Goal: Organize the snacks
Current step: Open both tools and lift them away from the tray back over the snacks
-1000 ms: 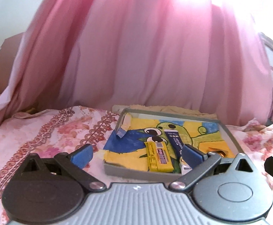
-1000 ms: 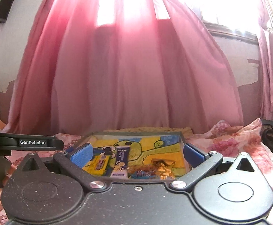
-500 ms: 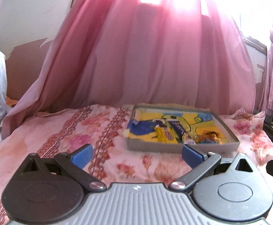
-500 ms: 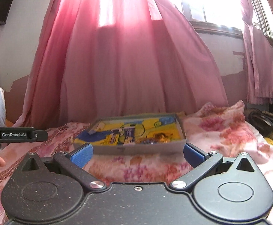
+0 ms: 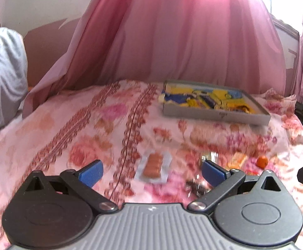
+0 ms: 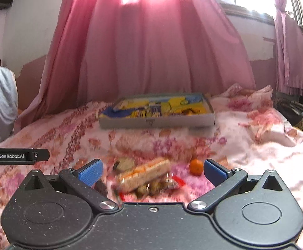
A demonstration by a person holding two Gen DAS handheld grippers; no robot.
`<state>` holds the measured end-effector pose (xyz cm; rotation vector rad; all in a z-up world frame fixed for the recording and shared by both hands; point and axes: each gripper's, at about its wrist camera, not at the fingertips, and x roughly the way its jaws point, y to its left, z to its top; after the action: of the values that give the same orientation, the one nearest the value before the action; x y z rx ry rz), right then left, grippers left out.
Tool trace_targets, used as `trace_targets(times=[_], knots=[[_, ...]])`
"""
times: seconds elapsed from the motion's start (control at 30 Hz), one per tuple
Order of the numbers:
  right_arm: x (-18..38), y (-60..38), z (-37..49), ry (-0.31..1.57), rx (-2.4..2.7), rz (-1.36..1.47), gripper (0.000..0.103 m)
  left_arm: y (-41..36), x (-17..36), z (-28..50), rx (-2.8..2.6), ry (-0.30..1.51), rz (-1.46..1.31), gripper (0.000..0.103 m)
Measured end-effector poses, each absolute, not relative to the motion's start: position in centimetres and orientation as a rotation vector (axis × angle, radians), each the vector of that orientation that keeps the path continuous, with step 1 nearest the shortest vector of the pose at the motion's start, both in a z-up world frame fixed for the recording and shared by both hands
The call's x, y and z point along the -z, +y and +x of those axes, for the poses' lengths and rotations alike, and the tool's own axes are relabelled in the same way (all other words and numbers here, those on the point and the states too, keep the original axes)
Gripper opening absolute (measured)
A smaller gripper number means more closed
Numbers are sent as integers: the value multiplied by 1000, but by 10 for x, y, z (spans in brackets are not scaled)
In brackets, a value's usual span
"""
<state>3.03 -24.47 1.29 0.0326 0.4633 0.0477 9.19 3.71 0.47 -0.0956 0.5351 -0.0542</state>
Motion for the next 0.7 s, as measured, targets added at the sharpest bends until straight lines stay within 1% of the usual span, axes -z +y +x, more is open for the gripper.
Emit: trace_targets(times=[0.37, 0.5, 0.7], knots=[[12, -237, 24, 616, -57, 38, 102, 38, 20, 73, 67, 661, -60, 103], [15, -234, 25, 628, -67, 31, 102, 38, 20, 74, 58, 674, -65, 103], [20, -233, 30, 648, -81, 37, 102, 39, 24, 88, 48, 742, -52, 102]])
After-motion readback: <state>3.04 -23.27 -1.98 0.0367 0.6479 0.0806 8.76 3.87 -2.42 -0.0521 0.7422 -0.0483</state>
